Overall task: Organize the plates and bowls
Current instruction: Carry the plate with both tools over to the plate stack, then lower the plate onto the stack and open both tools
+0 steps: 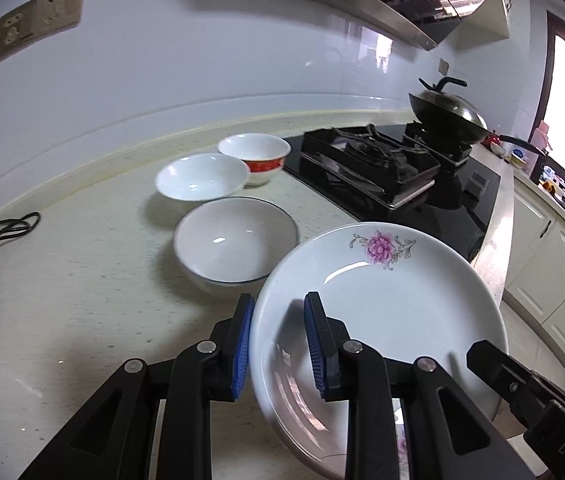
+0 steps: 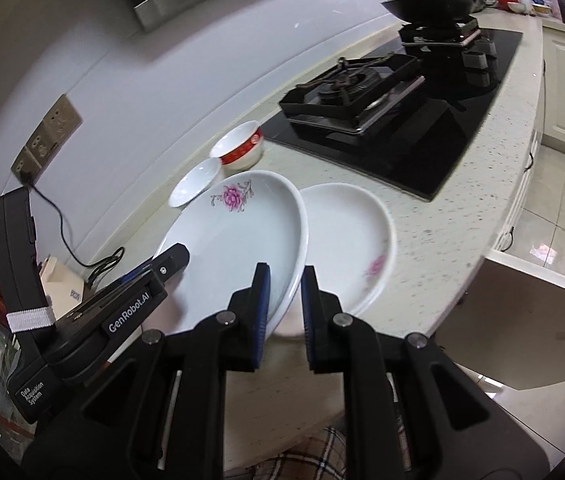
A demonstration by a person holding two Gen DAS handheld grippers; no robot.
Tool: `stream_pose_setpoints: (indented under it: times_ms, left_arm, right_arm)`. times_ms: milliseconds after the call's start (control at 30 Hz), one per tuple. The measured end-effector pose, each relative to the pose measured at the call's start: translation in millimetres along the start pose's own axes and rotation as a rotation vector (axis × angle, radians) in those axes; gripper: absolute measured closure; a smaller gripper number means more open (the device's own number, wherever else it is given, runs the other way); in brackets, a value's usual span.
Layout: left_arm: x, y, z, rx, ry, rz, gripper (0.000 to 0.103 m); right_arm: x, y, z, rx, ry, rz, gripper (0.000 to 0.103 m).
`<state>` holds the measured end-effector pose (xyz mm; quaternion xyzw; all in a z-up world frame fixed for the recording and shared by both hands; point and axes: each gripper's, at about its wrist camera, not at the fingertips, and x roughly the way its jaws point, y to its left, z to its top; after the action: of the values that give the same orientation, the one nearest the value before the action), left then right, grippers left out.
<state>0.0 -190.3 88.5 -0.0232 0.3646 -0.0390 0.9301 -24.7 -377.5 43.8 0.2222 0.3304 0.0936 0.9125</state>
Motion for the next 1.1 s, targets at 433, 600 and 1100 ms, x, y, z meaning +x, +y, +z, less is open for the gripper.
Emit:
stream_pose_setpoints:
  times_ms: [433, 600, 1100]
  left_arm:
    - [38, -33, 4, 0.06, 0.017, -0.009, 0.077]
    - [55, -33, 1, 0.081, 0.05, 0.011, 0.076]
    - [53, -29, -2, 0.099, 0.028, -0.025, 0.074]
  right_arm:
    - [23, -36, 13, 0.01, 0.016, -0.077, 0.085]
    - [34, -35, 12, -0.019, 0.027, -0.101, 0.085]
    - [38, -31, 14, -0.056, 0.021, -0.153, 0.08]
